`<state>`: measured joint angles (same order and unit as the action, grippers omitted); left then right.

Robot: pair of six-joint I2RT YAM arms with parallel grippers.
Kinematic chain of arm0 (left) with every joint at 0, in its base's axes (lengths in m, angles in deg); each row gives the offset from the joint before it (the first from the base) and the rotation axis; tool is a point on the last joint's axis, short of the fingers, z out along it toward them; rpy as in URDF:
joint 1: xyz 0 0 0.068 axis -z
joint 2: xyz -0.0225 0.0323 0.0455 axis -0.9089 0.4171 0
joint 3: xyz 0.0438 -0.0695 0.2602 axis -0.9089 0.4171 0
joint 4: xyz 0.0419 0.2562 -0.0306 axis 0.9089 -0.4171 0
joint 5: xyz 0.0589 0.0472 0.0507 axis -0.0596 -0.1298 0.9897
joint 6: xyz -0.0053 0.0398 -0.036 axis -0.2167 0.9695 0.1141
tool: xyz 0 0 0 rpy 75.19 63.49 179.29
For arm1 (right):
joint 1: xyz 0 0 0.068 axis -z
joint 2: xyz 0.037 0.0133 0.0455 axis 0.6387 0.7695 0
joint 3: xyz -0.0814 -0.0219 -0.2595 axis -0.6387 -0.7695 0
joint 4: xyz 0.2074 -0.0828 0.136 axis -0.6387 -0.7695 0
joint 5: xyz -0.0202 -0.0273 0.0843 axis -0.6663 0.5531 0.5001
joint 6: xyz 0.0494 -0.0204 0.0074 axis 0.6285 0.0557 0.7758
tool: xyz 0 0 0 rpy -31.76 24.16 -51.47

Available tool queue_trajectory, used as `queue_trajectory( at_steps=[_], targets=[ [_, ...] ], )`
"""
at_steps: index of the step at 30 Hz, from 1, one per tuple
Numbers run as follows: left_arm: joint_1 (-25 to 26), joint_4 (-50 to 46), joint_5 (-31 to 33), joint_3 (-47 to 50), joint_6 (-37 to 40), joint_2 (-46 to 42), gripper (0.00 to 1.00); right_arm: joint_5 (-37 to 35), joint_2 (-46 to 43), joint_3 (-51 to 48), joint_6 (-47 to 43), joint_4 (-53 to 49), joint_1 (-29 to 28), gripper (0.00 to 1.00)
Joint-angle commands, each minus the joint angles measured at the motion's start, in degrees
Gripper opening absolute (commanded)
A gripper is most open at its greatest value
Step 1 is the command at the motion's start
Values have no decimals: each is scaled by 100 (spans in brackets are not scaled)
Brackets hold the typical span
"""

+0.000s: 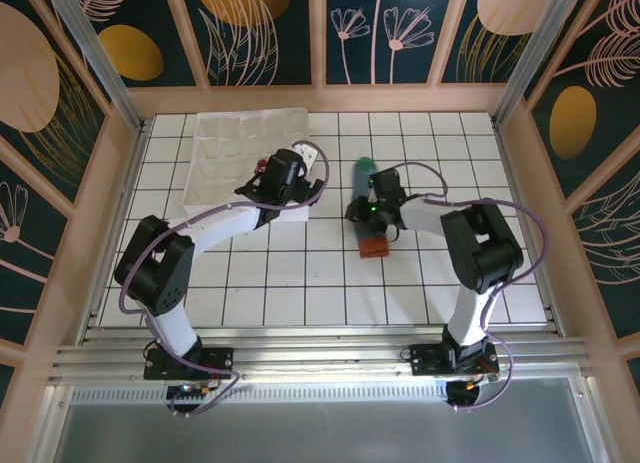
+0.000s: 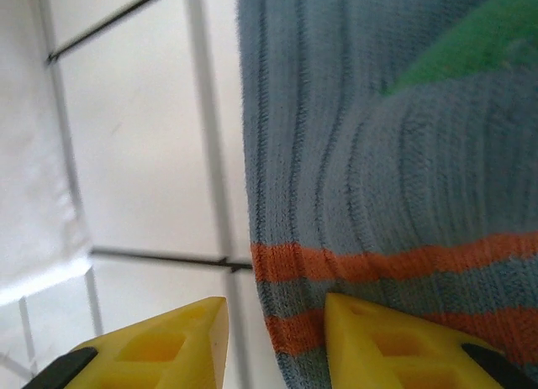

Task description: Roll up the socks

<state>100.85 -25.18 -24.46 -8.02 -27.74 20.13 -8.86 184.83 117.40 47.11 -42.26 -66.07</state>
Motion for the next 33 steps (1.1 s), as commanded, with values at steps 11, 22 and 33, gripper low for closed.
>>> queue_trajectory(
  at_steps=[11, 22, 33],
  targets=[
    [885, 843, -2377, 1385, 1438, -571, 74, 248, -1596, -912, -1198, -157, 622, 37],
    [2018, 1694, -2250, 1211, 1866, 606, 66, 173, -2880, -2233, -1078, -88, 1297, 37],
    [2057, 1292, -1735, 126, 2067, 1714, 61, 279, -3408, -2659, -1622, 13, 1301, 38]
  ],
)
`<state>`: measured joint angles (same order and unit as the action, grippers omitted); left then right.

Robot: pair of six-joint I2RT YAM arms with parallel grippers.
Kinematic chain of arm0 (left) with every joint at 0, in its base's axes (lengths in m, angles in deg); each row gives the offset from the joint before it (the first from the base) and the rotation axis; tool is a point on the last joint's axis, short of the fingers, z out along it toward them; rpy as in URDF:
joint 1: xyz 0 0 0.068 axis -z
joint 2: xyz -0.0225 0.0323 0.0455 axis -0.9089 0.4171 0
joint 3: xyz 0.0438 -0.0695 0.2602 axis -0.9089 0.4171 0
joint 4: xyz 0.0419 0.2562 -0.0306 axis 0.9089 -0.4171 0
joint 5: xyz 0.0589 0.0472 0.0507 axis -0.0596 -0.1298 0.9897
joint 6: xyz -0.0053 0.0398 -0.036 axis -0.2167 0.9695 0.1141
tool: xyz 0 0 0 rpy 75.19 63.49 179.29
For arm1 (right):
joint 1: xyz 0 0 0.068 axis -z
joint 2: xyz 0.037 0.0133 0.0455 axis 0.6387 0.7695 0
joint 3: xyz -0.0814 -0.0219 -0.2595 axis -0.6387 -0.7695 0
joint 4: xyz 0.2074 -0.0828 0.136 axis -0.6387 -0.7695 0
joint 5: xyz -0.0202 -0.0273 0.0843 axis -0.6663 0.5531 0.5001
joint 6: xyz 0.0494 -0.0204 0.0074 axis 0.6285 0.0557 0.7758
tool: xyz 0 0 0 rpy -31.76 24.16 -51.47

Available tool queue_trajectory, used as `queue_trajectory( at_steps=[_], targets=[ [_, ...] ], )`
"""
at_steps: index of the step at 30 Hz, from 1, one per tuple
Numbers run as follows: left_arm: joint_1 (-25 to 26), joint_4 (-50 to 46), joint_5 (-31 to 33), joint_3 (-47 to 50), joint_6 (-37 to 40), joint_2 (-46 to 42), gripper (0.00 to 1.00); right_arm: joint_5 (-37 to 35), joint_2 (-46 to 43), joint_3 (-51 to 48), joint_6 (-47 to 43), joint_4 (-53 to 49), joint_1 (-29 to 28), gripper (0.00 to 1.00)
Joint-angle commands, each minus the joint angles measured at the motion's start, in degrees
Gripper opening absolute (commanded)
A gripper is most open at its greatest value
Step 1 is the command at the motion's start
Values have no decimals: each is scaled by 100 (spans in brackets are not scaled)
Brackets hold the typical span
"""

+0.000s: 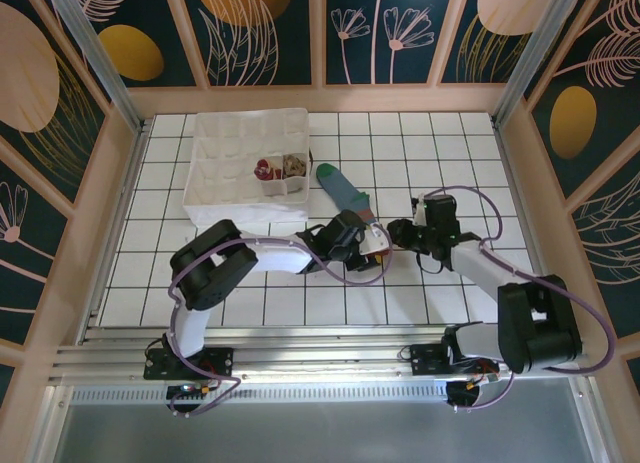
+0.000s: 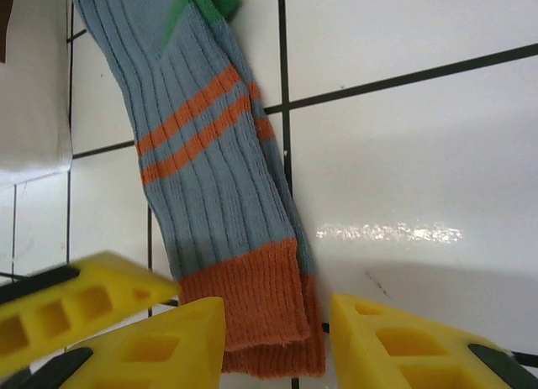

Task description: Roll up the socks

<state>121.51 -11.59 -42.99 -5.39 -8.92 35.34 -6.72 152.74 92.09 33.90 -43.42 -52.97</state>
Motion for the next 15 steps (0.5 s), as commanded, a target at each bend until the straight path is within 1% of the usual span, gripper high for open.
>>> queue_trajectory(
  at_steps=[1, 7, 9, 11, 15],
  targets=[
    [-9, -141, 119, -164, 179, 255, 59, 77, -252, -170, -378, 162, -9, 39],
    [-9, -436, 48, -77, 90, 358, 47, 224, -424, -389, -543, 389, 7, 41],
    [-9, -528, 48, -13, 81, 336, 41, 355, -403, -452, -530, 497, 18, 42],
    [-10, -646, 40, 50, 89, 287, 33, 500, -385, -517, -508, 645, 11, 43],
    [-17, -980, -103, 219, 176, -15, 12, 917, -481, -714, -501, 1162, -31, 43]
  ],
)
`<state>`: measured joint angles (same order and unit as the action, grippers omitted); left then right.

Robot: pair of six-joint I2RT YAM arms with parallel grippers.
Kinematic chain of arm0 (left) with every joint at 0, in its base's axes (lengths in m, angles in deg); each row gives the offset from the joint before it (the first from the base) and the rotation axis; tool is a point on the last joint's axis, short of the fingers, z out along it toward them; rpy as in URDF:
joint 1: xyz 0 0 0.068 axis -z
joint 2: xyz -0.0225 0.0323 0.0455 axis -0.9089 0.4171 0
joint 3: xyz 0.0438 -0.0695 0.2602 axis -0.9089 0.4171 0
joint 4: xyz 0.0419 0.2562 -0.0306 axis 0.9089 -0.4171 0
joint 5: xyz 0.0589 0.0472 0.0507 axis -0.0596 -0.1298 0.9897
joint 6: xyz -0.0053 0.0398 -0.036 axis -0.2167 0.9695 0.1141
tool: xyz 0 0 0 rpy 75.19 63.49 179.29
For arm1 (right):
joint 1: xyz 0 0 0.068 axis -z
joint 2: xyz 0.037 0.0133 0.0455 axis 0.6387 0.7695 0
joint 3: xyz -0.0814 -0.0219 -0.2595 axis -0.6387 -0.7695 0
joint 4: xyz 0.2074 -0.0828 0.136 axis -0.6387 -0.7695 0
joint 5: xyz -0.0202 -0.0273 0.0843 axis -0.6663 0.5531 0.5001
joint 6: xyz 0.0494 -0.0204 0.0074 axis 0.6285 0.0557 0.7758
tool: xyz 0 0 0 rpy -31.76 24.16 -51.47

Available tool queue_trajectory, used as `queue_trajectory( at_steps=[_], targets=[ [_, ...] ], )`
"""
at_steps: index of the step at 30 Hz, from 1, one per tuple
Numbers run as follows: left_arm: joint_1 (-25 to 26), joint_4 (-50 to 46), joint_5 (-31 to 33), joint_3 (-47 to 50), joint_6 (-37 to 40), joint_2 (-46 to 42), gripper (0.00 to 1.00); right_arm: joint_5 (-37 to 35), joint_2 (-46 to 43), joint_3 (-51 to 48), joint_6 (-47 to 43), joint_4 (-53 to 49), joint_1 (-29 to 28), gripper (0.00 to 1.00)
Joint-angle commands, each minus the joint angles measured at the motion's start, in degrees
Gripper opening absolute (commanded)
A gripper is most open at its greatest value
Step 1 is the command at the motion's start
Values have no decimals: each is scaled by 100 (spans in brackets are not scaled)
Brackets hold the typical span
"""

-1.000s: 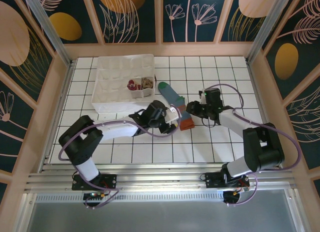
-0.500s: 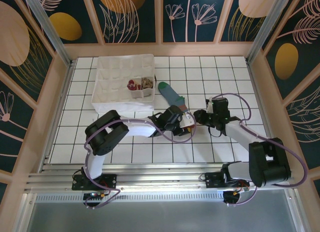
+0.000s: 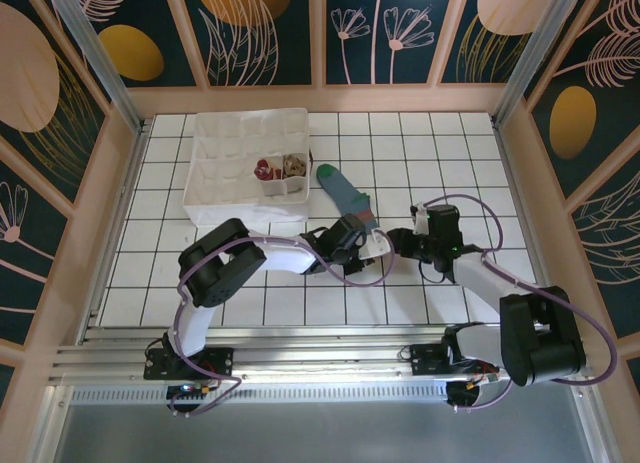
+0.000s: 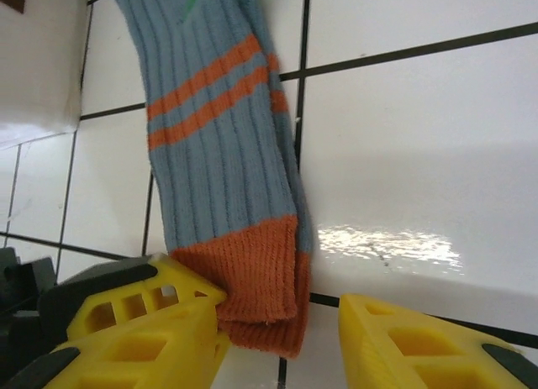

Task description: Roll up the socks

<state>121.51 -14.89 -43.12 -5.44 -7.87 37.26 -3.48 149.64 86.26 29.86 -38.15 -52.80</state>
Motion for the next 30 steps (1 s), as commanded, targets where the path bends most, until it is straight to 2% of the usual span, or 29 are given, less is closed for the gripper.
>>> queue_trajectory(
  at_steps=[1, 4, 7, 10, 15, 24, 30],
  targets=[
    [-30, -680, -153, 308, 57, -310, 8, 719, -220, -201, -123, 803, -84, 43],
    [-175, -897, -702, 499, -56, -675, 1, 939, -487, -560, -151, 1505, -265, 43],
    [-451, -1279, -1706, 492, -221, -893, 0, 991, -705, -981, -187, 2191, -504, 42],
    [-668, -1701, -2412, 356, -344, -947, 0, 1090, -738, -1305, -183, 2809, -793, 43],
    [-889, -2380, -3017, 14, -325, -905, 0, 1463, -638, -1737, 48, 3926, -928, 44],
    [-1181, -3527, -3841, -675, -83, -708, 0, 2060, -76, -1761, 192, 4613, -920, 50],
    [-1374, -3788, -4148, -754, -6, -608, 0, 2535, 516, -1717, 468, 5107, -891, 52]
  ],
)
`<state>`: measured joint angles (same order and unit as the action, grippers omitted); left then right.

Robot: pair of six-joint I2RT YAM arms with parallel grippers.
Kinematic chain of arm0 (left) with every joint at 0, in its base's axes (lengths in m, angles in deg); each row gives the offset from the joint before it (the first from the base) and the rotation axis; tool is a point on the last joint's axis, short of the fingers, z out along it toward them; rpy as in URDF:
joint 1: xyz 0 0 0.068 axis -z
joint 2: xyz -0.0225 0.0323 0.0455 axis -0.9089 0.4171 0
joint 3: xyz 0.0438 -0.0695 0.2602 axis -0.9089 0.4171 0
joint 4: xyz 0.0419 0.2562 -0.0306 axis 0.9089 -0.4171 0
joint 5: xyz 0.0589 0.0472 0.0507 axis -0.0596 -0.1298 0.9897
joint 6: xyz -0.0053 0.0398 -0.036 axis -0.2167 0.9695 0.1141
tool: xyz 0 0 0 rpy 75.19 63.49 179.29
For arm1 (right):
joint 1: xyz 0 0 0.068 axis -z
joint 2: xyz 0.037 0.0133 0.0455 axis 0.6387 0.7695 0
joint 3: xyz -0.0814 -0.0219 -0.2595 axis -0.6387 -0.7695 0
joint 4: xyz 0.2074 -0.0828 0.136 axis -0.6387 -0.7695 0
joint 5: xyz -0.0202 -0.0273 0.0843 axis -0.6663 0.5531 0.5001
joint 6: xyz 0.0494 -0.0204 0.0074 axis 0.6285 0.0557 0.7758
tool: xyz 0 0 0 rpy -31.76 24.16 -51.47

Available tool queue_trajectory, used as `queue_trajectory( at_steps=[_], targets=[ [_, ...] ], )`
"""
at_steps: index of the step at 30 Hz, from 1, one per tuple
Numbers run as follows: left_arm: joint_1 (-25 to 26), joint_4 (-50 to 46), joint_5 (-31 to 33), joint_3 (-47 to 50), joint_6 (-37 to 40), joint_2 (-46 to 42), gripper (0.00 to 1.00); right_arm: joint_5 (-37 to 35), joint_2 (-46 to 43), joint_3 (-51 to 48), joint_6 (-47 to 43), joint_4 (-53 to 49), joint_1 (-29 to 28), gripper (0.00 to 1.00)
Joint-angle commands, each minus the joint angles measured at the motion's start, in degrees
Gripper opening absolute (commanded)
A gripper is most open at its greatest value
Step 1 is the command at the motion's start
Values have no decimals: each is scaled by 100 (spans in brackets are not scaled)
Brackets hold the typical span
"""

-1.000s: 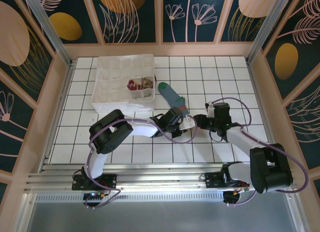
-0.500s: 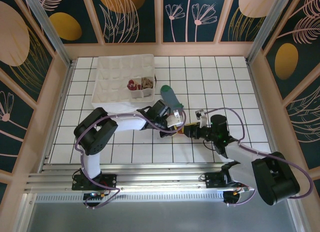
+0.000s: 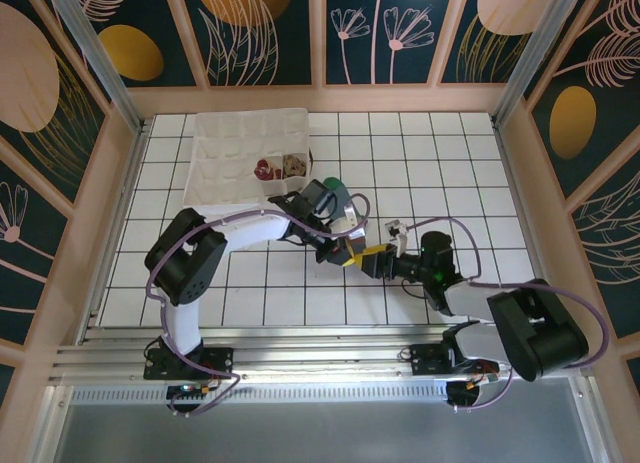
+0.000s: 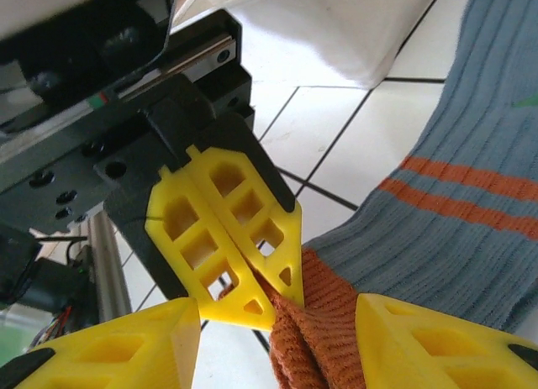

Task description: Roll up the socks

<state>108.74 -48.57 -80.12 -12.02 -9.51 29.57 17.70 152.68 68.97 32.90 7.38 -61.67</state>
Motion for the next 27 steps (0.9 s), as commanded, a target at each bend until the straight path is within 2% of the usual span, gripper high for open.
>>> queue_trajectory(
  at_steps=[1, 11, 16, 19, 23, 27],
  targets=[
    [-135, -420, -500, -94, 148, 182, 0, 467, 290, 32, 191, 586, -3, 52],
    [-467, -455, -1113, -273, 151, 839, 0, 689, 1221, 279, 291, 949, 3, 52],
    [-602, -464, -1126, -451, 140, 1045, 0, 761, 1711, 375, 405, 1311, 19, 52],
    [-621, -425, -1011, -537, 99, 1148, 0, 659, 1892, 531, 364, 1192, 23, 50],
    [-621, -171, -756, -460, -60, 1159, 0, 244, 1921, 851, 54, 305, -31, 43],
    [-622, 273, -440, -210, -300, 1067, 0, -513, 1807, 1338, -677, -1296, -194, 35]
  ],
)
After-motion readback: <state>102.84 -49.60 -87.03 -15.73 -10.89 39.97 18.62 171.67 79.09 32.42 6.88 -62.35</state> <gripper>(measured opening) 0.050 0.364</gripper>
